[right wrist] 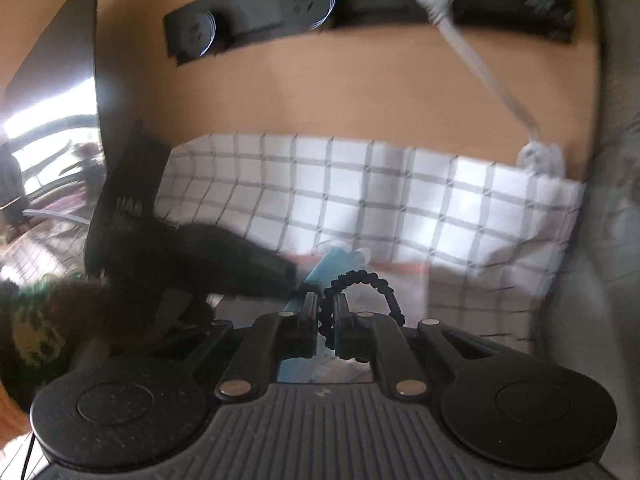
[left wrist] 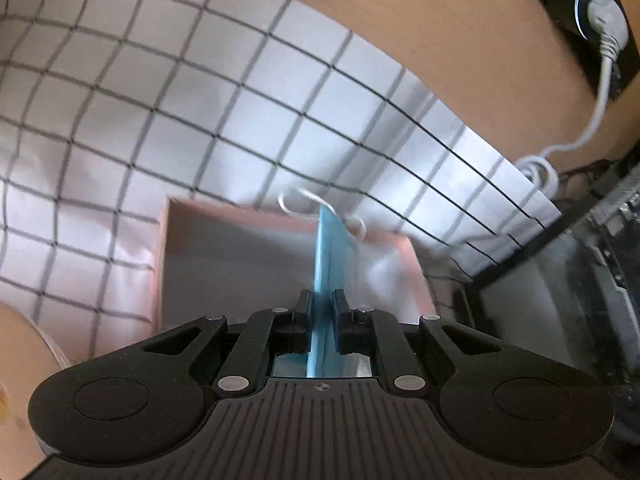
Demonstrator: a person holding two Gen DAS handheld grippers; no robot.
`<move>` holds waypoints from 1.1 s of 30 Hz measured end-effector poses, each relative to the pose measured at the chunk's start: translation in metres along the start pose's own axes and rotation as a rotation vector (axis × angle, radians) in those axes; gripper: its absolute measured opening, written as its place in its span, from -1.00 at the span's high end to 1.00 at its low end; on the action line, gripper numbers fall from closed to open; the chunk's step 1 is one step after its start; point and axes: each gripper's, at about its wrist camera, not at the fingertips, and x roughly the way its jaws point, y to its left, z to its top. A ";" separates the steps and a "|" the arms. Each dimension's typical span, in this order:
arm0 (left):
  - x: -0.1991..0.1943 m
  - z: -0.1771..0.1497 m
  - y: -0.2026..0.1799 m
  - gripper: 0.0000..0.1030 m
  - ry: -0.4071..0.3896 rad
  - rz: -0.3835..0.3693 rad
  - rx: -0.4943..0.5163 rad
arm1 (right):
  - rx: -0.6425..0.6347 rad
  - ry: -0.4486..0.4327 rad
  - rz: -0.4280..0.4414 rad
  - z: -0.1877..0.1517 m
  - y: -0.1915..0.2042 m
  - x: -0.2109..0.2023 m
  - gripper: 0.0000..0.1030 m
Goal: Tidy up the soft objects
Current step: 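Open the left gripper to drop the mask while the right gripper releases the bracelet into the box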
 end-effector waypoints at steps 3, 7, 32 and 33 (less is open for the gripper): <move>-0.002 0.004 0.003 0.78 0.038 0.057 0.032 | 0.014 0.050 0.045 -0.011 0.007 0.027 0.86; -0.007 -0.005 0.006 0.79 0.120 0.126 0.117 | 0.076 0.160 0.089 -0.027 0.006 0.066 0.86; -0.208 -0.058 0.089 0.77 -0.209 0.266 0.092 | 0.153 0.215 0.008 -0.031 0.028 0.077 -0.04; -0.224 -0.064 0.101 0.77 -0.222 0.303 0.074 | 0.125 0.221 -0.007 -0.030 0.035 0.077 -0.06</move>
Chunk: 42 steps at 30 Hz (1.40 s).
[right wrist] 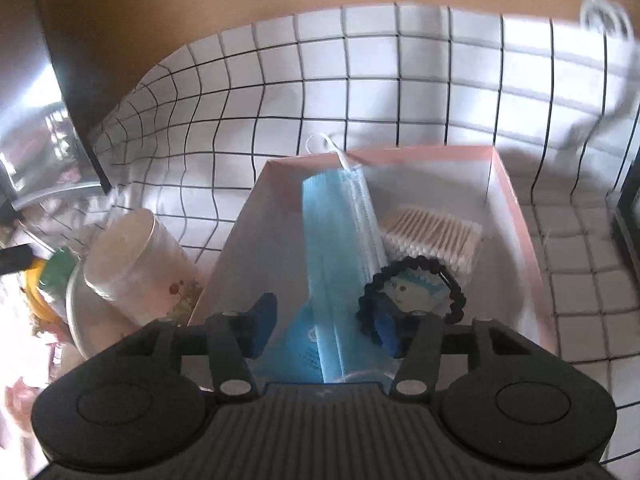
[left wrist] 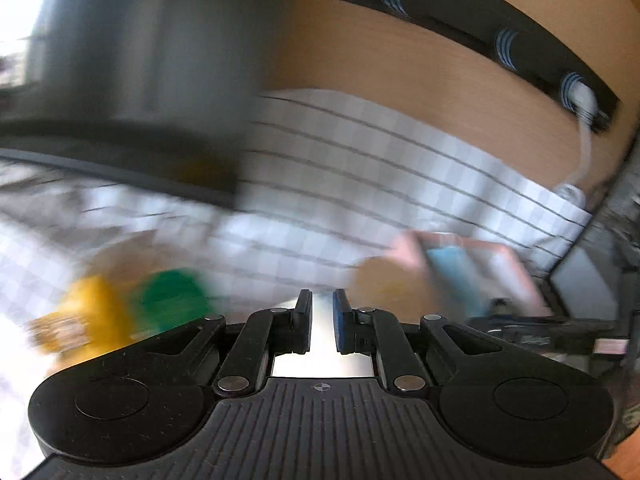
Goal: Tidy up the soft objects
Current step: 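Open the left gripper to drop the mask while the right gripper releases the bracelet into the box, then move the left gripper to the red sachet while the right gripper approaches the pink tissue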
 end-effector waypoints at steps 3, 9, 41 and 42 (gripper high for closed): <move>-0.034 -0.013 0.045 0.77 -0.026 0.131 -0.042 | -0.010 -0.003 -0.007 -0.005 0.003 -0.012 -0.06; -0.082 -0.048 0.132 0.77 -0.024 0.296 -0.222 | 0.021 -0.175 0.034 -0.008 -0.008 -0.062 -0.21; -0.049 -0.125 0.179 0.77 0.136 0.028 -0.408 | -0.500 -0.062 0.168 -0.078 0.215 -0.049 -0.34; -0.047 -0.129 0.178 0.77 0.154 -0.032 -0.429 | -0.544 -0.043 0.195 -0.085 0.226 -0.047 -0.34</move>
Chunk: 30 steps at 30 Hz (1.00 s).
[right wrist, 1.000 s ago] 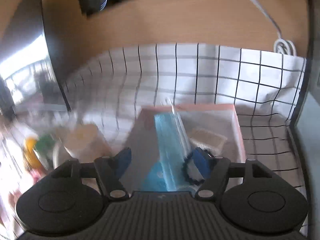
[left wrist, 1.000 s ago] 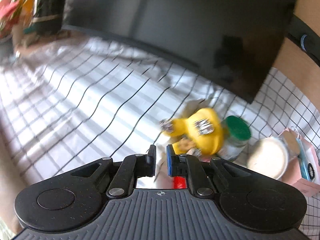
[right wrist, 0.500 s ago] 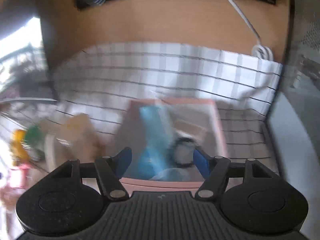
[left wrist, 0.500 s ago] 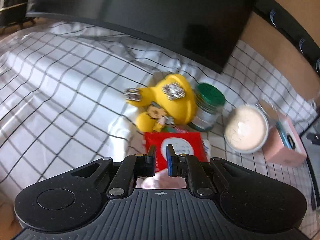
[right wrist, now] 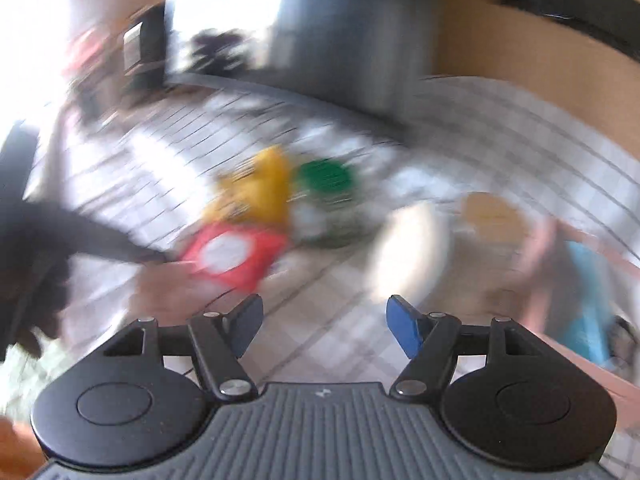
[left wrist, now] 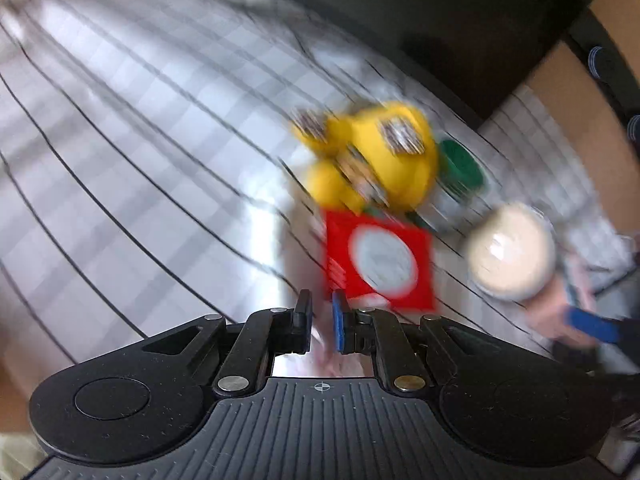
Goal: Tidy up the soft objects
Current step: 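Move the left gripper to the red sachet while the right gripper approaches the pink tissue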
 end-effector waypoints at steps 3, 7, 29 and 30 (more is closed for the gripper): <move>-0.003 -0.003 -0.001 0.77 0.021 -0.098 -0.022 | -0.119 0.029 0.098 0.001 0.036 0.013 -0.34; -0.019 0.008 -0.010 0.77 -0.032 0.019 0.089 | -0.223 0.008 0.157 0.008 0.076 0.031 -0.34; 0.035 0.046 -0.011 0.77 0.015 -0.004 0.241 | -0.137 0.212 0.051 -0.012 0.067 0.069 0.04; 0.037 0.042 -0.010 0.77 0.035 -0.015 0.242 | -0.128 0.213 0.020 -0.013 0.061 0.068 0.04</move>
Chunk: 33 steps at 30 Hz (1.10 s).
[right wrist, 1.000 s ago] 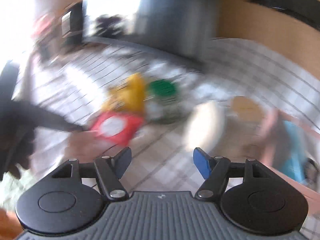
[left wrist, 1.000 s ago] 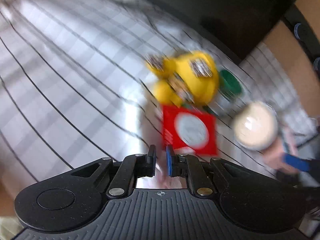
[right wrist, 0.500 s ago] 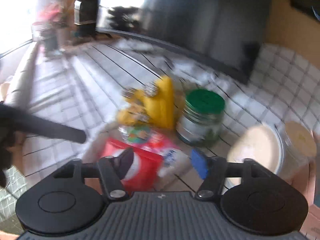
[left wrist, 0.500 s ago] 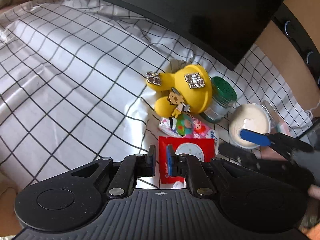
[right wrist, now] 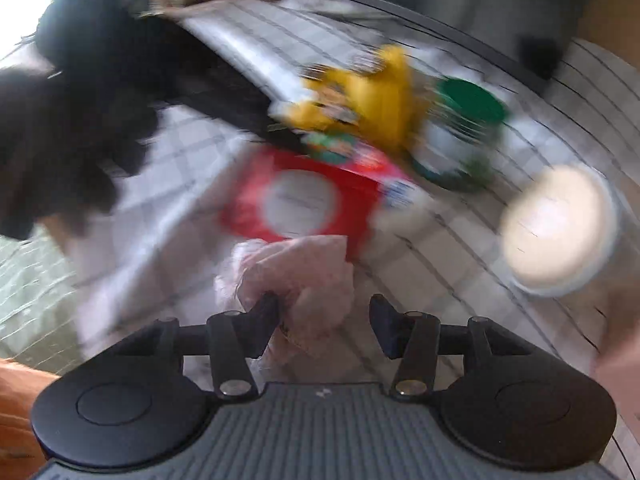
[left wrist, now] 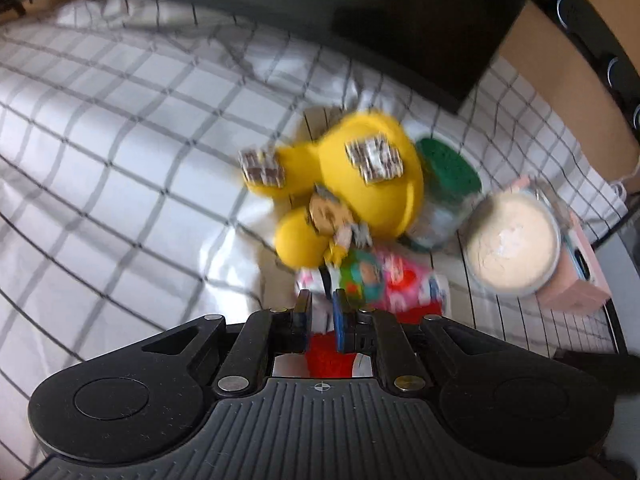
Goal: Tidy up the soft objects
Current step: 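Move the left gripper to the red sachet while the right gripper approaches the pink tissue, then grasp the red sachet with the left gripper while the right gripper grasps the crumpled pink tissue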
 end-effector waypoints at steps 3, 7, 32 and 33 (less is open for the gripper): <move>0.000 -0.014 -0.007 0.77 0.072 -0.059 0.030 | 0.019 0.001 -0.092 -0.011 -0.017 -0.006 0.04; -0.014 -0.028 -0.033 0.76 0.124 -0.044 0.201 | 0.075 0.005 -0.149 -0.023 -0.039 -0.015 0.04; 0.001 -0.093 -0.150 0.63 0.099 0.277 0.608 | 0.263 -0.020 -0.155 -0.072 -0.094 -0.040 -0.02; -0.001 -0.090 -0.144 0.63 0.099 0.296 0.588 | 0.267 -0.016 -0.146 -0.074 -0.093 -0.038 -0.02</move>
